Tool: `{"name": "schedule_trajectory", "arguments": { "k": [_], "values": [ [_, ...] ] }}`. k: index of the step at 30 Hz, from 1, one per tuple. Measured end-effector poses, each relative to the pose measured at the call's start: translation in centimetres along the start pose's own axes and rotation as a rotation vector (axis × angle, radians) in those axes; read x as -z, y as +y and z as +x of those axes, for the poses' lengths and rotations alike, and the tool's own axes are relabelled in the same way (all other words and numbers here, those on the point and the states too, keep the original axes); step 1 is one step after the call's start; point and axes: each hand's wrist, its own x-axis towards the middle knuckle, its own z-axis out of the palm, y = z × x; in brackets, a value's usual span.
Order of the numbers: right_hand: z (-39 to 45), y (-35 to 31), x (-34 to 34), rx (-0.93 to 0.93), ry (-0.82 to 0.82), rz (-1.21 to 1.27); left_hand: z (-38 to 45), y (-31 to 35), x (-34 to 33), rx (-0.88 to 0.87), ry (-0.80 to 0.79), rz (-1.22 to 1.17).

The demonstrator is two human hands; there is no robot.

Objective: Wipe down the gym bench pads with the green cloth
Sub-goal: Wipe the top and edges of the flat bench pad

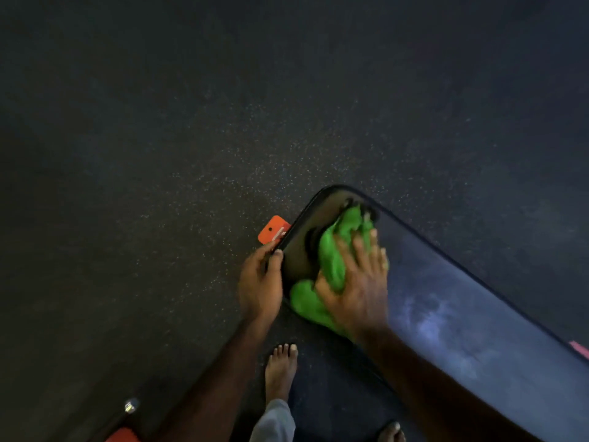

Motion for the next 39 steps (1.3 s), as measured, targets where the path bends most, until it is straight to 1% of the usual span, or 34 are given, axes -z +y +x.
{"name": "schedule_trajectory", "arguments": {
  "k": [2,3,4,5,6,7,8,9,10,11,13,14,15,16,17,19,20,21,22,24,25,26,27,28,31,32,33,34,36,37,38,39],
  "values": [
    [-2.9,0.8,-0.3,0.355,-0.147,-0.089,-1.2,1.0,-1.2,-0.22,0.069,0.181],
    [-3.4,1.8,-0.2,0.474,-0.177,-0.135,-1.8,1.3,-1.9,-0.32,0.08,0.266],
    [-3.2,3.2,0.2,0.488,-0.167,-0.165,-2.5,1.5,-2.8,-0.4,0.069,0.333],
    [-2.7,4.2,0.4,0.397,-0.133,-0.16,-3.1,2.0,-3.5,-0.457,0.053,0.38],
    [-2.3,5.0,0.8,0.211,-0.089,-0.116,-3.6,2.3,-4.3,-0.492,0.022,0.417],
    [-2.2,5.0,1.3,-0.013,-0.035,-0.06,-4.0,2.6,-4.9,-0.515,-0.025,0.459],
    [-2.5,4.5,1.2,-0.2,0.01,-0.012,-4.3,2.8,-5.5,-0.53,-0.073,0.493],
    [-3.1,3.7,0.8,-0.309,0.03,0.012,-4.7,2.8,-6.1,-0.545,-0.12,0.514],
    [-4.0,2.7,0.2,-0.327,-0.002,0.02,-4.9,2.7,-6.4,-0.552,-0.155,0.516],
    [-5.3,2.1,-0.2,-0.271,-0.058,0.009,-5.3,2.6,-6.7,-0.55,-0.191,0.508],
    [-7.3,2.2,-0.5,-0.065,-0.174,-0.031,-5.7,2.3,-6.4,-0.553,-0.226,0.478],
    [-7.5,3.3,-0.1,0.02,-0.193,-0.055,-5.9,2.0,-6.2,-0.57,-0.232,0.472],
    [-7.5,4.8,0.3,0.073,-0.173,-0.086,-6.1,1.7,-5.9,-0.601,-0.234,0.471],
    [-7.2,5.9,0.6,0.065,-0.13,-0.112,-6.1,1.3,-5.5,-0.635,-0.231,0.472],
    [-6.8,6.6,1.1,-0.036,-0.061,-0.103,-6.2,1.0,-5.2,-0.659,-0.226,0.478],
    [-6.3,6.5,1.7,-0.396,0.054,0.018,-6.4,0.5,-5.1,-0.663,-0.224,0.493],
    [-6.1,5.4,1.6,-0.507,0.065,0.072,-6.4,0.3,-5.1,-0.649,-0.22,0.502],
    [-6.4,4.3,1.3,-0.516,0.052,0.091,-6.6,0.0,-5.3,-0.637,-0.217,0.514],
    [-7.0,3.4,0.8,-0.429,0.023,0.073,-6.7,-0.1,-5.6,-0.633,-0.211,0.522],
    [-9.4,3.0,0.2,-0.162,-0.057,0.006,-7.2,-0.3,-6.2,-0.648,-0.208,0.526],
    [-10.6,3.8,0.1,-0.064,-0.076,-0.025,-7.4,-0.3,-6.5,-0.669,-0.213,0.533],
    [-11.9,5.0,0.1,-0.015,-0.065,-0.045,-7.7,-0.3,-6.8,-0.691,-0.223,0.545],
    [-12.8,6.3,0.0,-0.029,-0.041,-0.05,-8.0,-0.1,-7.0,-0.712,-0.241,0.55],
    [-13.8,7.6,0.0,-0.105,-0.012,-0.05,-8.2,-0.1,-7.2,-0.727,-0.263,0.554],
    [-16.0,8.9,0.8,-0.438,0.113,0.032,-8.8,-0.4,-7.8,-0.746,-0.303,0.568],
    [-16.1,8.4,0.9,-0.495,0.123,0.057,-9.2,-0.5,-8.3,-0.747,-0.309,0.57],
    [-15.7,7.6,0.8,-0.496,0.103,0.068,-9.6,-0.7,-8.9,-0.748,-0.32,0.57],
    [-15.5,6.9,0.7,-0.447,0.06,0.069,-10.4,-0.9,-9.7,-0.751,-0.343,0.566],
    [-14.8,6.2,0.3,-0.259,-0.038,0.024,-11.7,-1.2,-10.9,-0.73,-0.382,0.532],
    [-14.2,6.3,0.2,-0.179,-0.065,-0.006,-12.0,-1.2,-11.3,-0.706,-0.373,0.504],
    [-13.9,6.9,0.4,-0.138,-0.08,-0.021,-11.9,-1.1,-11.6,-0.691,-0.351,0.486],
    [-14.4,7.5,0.5,-0.145,-0.077,-0.023,-12.0,-1.3,-11.6,-0.69,-0.336,0.489]
  ]
}}
